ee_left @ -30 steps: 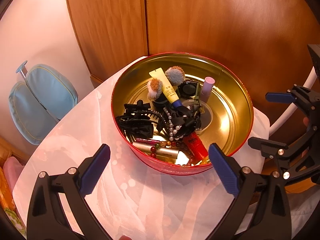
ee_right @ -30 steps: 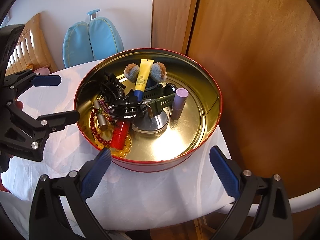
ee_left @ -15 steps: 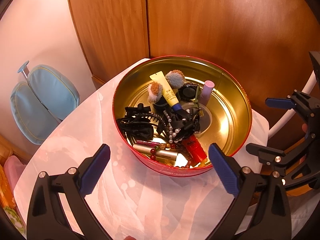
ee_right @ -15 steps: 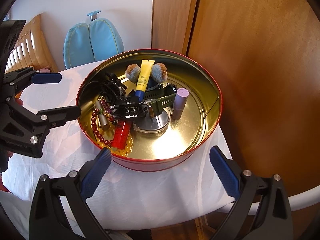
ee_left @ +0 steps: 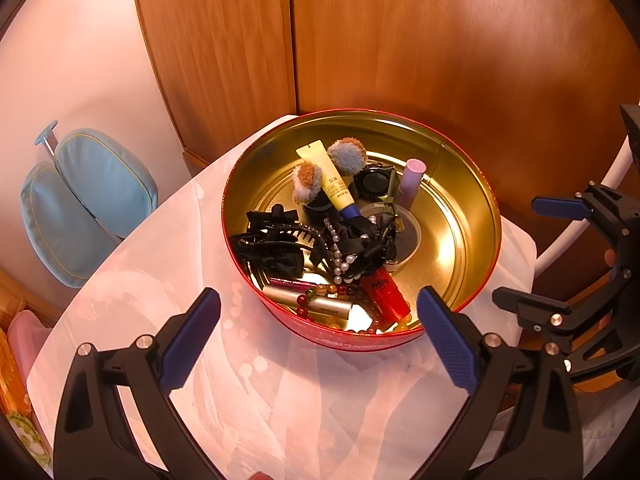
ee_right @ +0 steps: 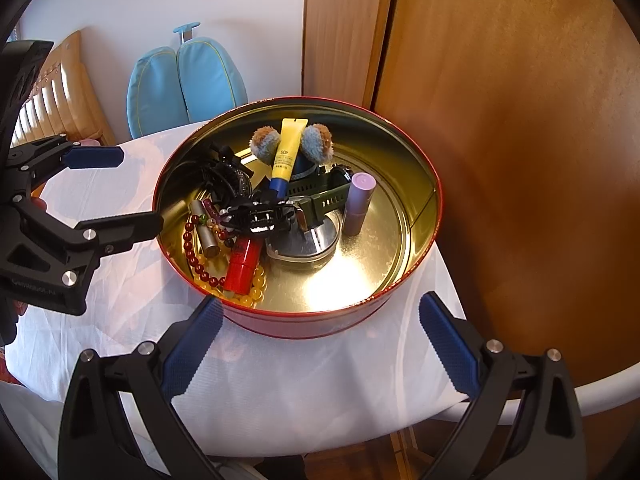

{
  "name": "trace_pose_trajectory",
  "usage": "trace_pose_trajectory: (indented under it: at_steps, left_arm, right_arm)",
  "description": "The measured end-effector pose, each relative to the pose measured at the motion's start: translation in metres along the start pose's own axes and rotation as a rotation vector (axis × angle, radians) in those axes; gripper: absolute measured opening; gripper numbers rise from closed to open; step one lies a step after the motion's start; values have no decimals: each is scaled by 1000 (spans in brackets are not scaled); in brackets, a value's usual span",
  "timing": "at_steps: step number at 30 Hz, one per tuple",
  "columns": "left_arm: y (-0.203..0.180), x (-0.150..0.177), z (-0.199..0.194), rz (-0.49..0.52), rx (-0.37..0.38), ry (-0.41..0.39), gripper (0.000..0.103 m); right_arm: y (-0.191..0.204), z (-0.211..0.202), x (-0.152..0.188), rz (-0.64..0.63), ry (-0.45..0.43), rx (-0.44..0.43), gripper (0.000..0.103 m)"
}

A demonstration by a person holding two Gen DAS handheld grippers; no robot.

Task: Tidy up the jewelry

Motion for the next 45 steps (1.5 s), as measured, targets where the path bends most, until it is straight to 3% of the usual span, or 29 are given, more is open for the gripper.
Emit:
trace_pose_trajectory:
  at_steps: [11, 17, 22, 33, 38, 45]
  left_arm:
    - [13, -4, -14, -107, -17, -56, 96]
    - [4, -9, -23, 12, -61, -83, 96]
    - [-10, -8, -17, 64, 0, -53, 96]
    - [-13, -3, -13, 0, 43, -24, 96]
    - [-6, -2, -16, -10, -26, -47, 96]
    - [-1, -1, -16, -29, -23, -41, 96]
  right_arm:
    - [1, -1, 0, 1, -6, 0, 99]
    - [2, -1, -1, 2, -5, -3, 99]
    - [2, -2, -2, -4, -7, -5, 99]
    - [2, -1, -1, -1, -6, -5, 99]
    - [3, -1, 0, -2, -5, -4, 99]
    - [3, -1, 0, -2, -6, -4, 99]
Point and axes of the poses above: each gripper's, at about its wrist camera, not at the fingertips, and z roughly the way its jaws point, y to its left, x to its underside, the point moved 8 cm from there along z, roughly the way its jaws point, and after that the axes turned 5 degrees about x, right-handed, at the moved point
